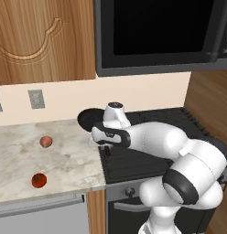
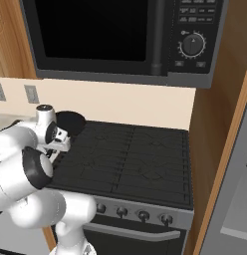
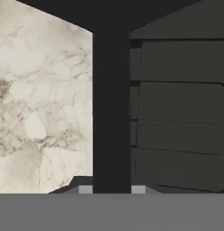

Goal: Place the pan on the rear right burner on the stove. Then place the tomato and the onion in the pan and turn on the rear right burner.

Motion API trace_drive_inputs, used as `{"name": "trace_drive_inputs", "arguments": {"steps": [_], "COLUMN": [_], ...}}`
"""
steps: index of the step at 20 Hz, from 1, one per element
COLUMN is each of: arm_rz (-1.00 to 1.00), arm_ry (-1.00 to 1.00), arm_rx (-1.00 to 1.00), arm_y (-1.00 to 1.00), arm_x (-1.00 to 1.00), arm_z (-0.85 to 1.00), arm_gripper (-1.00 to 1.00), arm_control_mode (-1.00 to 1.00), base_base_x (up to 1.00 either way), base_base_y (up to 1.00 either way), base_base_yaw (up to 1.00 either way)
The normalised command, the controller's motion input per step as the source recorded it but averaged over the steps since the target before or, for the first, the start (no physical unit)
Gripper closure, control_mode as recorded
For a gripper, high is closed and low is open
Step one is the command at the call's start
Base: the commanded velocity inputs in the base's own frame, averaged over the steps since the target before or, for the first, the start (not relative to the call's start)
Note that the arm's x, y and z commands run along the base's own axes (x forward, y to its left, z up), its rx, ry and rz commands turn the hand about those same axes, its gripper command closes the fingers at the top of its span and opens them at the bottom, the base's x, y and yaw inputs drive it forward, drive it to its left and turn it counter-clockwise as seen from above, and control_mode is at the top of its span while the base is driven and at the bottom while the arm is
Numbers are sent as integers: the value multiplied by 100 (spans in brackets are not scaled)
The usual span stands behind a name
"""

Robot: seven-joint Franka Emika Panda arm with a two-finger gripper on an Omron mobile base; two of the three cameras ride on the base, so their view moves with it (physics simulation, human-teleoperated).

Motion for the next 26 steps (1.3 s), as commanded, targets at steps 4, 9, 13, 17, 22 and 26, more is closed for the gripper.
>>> {"name": "trace_drive_inputs", "arguments": {"steps": [4, 9, 13, 17, 22, 26], "arm_rz": [15, 9, 3, 0, 0, 0], "arm_ry": [0, 0, 0, 0, 0, 0], "arm_rx": [0, 0, 0, 0, 0, -1], "arm_y": [-52, -68, -76, -81, -88, -87], "arm_x": [16, 1, -11, -4, 0, 0], "arm_z": [0, 3, 16, 16, 1, 0], "arm_gripper": [100, 100, 100, 100, 100, 100], "arm_control_mode": [-100, -100, -100, -100, -100, -100], "base_base_x": [0, 0, 0, 0, 0, 0], "base_base_y": [0, 0, 0, 0, 0, 0], "base_base_yaw": [0, 0, 0, 0, 0, 0]}}
